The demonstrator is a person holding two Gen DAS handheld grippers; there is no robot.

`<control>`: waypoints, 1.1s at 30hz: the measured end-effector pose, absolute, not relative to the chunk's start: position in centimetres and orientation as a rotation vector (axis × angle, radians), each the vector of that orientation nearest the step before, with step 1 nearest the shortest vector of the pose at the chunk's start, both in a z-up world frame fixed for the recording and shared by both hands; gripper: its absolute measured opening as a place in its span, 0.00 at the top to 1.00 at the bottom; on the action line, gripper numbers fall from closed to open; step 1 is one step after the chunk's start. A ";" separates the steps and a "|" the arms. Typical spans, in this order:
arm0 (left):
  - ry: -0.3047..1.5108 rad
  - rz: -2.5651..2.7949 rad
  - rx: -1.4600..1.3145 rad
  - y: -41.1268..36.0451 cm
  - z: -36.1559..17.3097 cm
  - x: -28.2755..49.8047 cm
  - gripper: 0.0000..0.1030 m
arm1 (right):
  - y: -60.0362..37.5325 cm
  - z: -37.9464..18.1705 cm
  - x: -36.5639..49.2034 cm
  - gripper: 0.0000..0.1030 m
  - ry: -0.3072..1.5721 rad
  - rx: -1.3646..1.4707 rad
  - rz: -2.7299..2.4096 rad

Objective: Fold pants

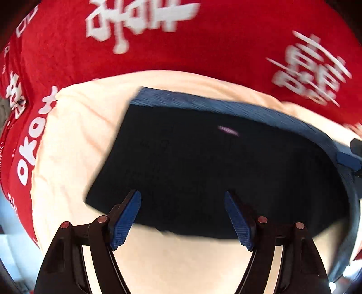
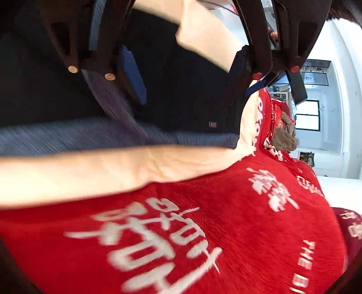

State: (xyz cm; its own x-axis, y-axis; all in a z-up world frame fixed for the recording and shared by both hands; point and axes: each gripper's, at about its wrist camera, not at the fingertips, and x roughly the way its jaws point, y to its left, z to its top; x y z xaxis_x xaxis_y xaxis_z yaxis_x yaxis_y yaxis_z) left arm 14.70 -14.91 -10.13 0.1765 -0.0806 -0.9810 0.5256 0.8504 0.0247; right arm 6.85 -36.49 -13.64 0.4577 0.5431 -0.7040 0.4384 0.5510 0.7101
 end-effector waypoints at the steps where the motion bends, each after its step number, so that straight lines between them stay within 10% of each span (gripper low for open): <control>1: 1.346 -0.468 0.401 -15.5 -9.8 13.5 0.25 | -36.5 -13.1 5.0 0.29 1.155 1.063 0.065; 27: 1.466 -1.113 0.469 -33.3 -10.7 -9.9 0.25 | -33.3 -14.1 -41.1 0.30 1.004 1.411 -0.697; 33: 1.483 -1.096 0.525 -34.1 -11.4 -13.1 0.25 | -34.2 -14.9 -41.5 0.54 0.915 1.455 -0.582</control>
State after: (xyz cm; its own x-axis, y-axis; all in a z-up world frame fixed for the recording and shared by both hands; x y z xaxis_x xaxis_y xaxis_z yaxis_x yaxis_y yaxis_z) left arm -13.09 -34.07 -11.40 -0.2389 -0.2539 -0.9373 0.8214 0.4619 -0.3344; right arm -41.47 -34.19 -14.92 0.5568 0.1905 -0.8085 0.8130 0.0746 0.5774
